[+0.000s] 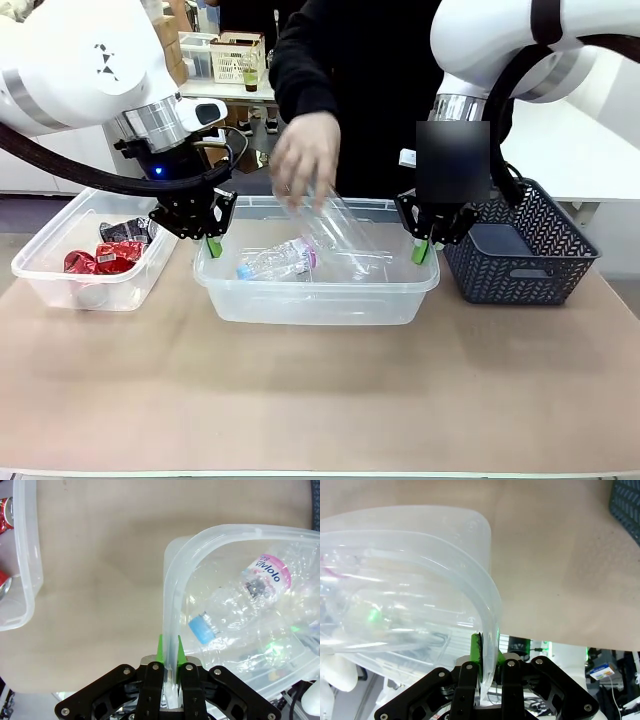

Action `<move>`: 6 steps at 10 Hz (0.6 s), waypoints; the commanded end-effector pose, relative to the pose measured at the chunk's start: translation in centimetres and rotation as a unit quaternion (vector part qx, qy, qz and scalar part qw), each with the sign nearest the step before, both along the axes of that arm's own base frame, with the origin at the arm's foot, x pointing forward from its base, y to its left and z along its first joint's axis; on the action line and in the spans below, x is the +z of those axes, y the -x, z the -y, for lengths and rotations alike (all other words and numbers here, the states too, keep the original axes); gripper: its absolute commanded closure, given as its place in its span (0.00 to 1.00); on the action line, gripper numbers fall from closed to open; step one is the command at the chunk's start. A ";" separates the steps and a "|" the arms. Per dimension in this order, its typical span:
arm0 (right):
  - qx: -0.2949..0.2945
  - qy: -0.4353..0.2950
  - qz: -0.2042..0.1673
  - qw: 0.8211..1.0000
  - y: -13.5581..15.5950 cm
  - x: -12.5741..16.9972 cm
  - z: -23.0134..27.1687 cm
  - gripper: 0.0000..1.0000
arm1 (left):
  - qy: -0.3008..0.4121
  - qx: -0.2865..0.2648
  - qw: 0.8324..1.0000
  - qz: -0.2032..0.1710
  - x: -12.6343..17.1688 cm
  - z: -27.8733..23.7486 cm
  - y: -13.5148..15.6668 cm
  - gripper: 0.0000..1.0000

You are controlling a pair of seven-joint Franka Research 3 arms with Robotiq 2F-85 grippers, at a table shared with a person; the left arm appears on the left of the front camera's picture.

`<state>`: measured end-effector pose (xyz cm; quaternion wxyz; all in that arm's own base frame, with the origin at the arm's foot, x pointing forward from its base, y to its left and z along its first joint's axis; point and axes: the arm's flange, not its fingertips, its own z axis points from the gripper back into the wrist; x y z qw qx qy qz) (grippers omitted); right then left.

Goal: Sort the waste into each basket.
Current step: Offer the picked Organizing box to the human.

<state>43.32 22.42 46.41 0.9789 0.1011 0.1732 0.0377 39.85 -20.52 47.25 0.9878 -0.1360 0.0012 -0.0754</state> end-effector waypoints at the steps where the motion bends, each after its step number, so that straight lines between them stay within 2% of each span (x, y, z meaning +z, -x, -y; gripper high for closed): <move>1: 0.010 -0.007 0.004 1.000 0.0 0.6 0.3 1.00 | -0.007 0.001 1.000 -0.002 0.2 -0.4 0.3 1.00; 6: 0.010 -0.007 0.004 1.000 0.0 0.6 0.3 1.00 | -0.007 0.001 1.000 -0.002 0.2 -0.4 0.3 1.00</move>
